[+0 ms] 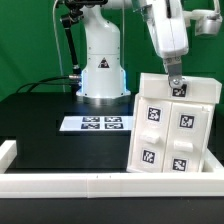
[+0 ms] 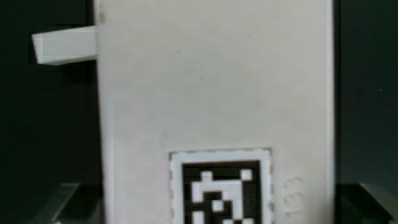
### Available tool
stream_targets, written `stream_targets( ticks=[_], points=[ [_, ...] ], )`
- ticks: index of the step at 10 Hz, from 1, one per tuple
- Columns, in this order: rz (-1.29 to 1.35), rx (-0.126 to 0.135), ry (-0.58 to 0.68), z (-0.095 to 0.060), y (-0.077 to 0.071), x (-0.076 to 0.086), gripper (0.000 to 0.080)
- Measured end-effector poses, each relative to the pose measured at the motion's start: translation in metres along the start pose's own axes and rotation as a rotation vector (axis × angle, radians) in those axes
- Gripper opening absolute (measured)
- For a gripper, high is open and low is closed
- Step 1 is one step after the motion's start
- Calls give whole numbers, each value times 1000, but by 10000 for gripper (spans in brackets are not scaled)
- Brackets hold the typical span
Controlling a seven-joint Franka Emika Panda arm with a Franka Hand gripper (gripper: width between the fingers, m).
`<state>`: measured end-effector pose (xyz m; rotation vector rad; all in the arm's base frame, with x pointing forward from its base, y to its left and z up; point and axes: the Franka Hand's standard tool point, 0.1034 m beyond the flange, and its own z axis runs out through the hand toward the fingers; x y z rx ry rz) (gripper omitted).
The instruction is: Assemble cabinet
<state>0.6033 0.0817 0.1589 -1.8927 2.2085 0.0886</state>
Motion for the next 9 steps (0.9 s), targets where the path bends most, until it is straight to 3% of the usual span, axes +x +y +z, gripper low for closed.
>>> stream_targets(
  ticks=[1, 2, 3, 6, 9],
  points=[
    [-14, -1, -3, 0, 0, -1, 561],
    [-25, -1, -7, 0, 0, -2, 741],
    [-49, 4, -9, -3, -1, -3, 787],
    [-116, 32, -38, -21, -7, -8, 796],
    [-166, 33, -41, -21, -7, -10, 797]
  ],
)
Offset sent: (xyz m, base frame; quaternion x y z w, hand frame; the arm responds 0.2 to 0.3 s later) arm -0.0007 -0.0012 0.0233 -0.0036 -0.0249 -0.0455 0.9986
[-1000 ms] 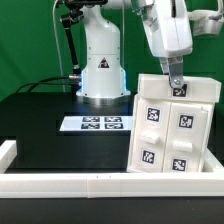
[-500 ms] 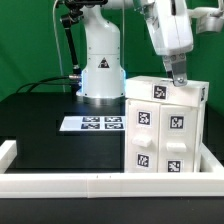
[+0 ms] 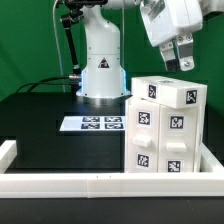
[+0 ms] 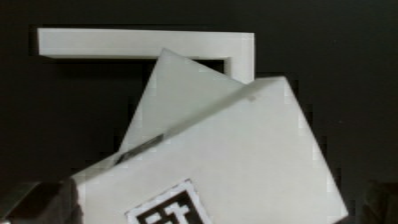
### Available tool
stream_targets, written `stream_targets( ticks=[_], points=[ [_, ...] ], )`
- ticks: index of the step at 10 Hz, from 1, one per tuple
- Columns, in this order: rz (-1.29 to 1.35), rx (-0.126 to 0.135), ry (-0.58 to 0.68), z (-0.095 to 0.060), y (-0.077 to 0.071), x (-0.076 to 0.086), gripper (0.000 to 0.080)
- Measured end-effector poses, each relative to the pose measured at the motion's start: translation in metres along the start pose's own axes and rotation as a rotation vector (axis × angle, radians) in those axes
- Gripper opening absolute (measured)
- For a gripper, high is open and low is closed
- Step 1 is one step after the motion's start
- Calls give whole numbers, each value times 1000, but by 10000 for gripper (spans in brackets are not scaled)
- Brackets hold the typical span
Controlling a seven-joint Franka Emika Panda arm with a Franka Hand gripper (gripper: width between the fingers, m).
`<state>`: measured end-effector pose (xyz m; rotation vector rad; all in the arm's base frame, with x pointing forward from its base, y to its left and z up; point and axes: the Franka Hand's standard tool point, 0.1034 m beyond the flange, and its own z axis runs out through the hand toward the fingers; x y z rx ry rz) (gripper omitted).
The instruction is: Assemble cabinet
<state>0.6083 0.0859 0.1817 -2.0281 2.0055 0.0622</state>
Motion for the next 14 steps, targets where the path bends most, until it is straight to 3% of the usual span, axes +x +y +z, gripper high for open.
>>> stream_targets(
  ticks=[2, 4, 8, 11, 14],
  points=[
    [-315, -30, 41, 2, 1, -3, 797],
    [-555, -38, 50, 2, -2, -7, 797],
    [-1080, -82, 64, 5, -2, -22, 797],
    [-1377, -92, 53, 5, -3, -20, 797],
    [-1761, -126, 63, 6, -4, -12, 797]
  ],
)
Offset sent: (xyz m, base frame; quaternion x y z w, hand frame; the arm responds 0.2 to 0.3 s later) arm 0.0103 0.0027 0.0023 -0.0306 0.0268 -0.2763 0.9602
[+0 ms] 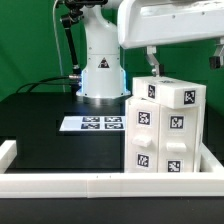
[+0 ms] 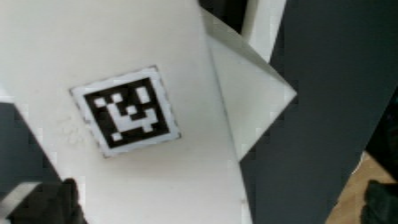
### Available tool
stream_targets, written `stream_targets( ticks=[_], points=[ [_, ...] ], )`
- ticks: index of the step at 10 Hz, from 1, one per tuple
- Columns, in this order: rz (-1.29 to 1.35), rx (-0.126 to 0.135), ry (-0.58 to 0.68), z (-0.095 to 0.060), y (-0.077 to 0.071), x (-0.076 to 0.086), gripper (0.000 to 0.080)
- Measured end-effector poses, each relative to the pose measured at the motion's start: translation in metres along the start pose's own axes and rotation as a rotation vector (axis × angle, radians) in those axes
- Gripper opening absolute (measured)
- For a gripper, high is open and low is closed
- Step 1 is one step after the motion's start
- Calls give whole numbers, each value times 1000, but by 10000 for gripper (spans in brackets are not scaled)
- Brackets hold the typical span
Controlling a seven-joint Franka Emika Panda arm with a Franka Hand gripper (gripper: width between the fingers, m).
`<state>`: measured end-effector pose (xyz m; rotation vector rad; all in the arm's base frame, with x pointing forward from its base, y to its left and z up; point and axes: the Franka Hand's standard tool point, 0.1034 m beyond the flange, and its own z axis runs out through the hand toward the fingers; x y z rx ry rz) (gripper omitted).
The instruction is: Assemble cabinet
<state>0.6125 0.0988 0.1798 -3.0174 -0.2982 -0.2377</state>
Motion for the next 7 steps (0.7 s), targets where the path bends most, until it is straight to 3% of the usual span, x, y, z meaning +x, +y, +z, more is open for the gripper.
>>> stream_targets(
  ticks=[2, 4, 7],
  points=[
    [-164, -4, -2, 1, 2, 0, 797],
    [-310, -5, -9, 4, 14, -3, 797],
    [-257, -5, -4, 16, 25, -12, 797]
  ],
)
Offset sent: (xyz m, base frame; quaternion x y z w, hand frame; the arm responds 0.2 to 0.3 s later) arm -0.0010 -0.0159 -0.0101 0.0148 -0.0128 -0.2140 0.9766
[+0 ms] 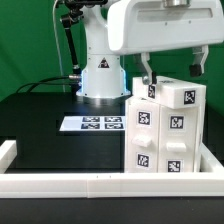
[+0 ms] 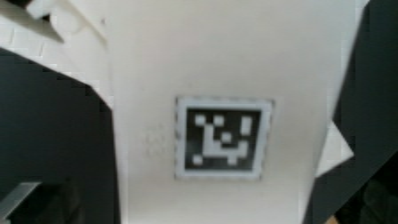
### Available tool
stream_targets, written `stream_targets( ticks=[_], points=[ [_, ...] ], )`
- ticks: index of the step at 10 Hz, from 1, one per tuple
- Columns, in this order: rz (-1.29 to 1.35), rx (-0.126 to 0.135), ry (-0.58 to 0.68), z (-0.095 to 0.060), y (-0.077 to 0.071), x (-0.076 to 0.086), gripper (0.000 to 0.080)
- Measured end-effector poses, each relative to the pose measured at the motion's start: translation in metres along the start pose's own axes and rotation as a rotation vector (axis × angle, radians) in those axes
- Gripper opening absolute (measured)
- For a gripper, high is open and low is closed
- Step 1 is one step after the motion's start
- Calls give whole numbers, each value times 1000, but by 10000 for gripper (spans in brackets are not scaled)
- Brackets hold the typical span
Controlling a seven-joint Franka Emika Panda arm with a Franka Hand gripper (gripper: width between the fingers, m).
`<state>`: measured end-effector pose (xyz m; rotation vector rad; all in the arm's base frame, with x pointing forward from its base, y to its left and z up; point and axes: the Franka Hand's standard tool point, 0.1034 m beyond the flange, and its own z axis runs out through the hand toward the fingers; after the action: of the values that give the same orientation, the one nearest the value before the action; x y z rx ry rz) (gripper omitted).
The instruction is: Assemble cabinet
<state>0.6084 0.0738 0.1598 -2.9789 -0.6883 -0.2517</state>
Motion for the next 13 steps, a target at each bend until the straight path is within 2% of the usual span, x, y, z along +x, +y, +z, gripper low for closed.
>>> stream_targets(
  ticks=[1, 3, 5, 6, 7, 8, 11, 13],
  points=[
    [8, -8, 10, 5, 0, -4, 797],
    [13, -6, 0, 13, 1, -13, 797],
    [16, -6, -2, 13, 1, -13, 797],
    [15, -3, -5, 12, 0, -12, 703],
    [15, -4, -4, 12, 0, -12, 703],
    [23, -3, -4, 12, 0, -12, 552],
    [86, -4, -4, 12, 0, -12, 553],
    [237, -2, 2, 12, 1, -11, 553]
  ],
)
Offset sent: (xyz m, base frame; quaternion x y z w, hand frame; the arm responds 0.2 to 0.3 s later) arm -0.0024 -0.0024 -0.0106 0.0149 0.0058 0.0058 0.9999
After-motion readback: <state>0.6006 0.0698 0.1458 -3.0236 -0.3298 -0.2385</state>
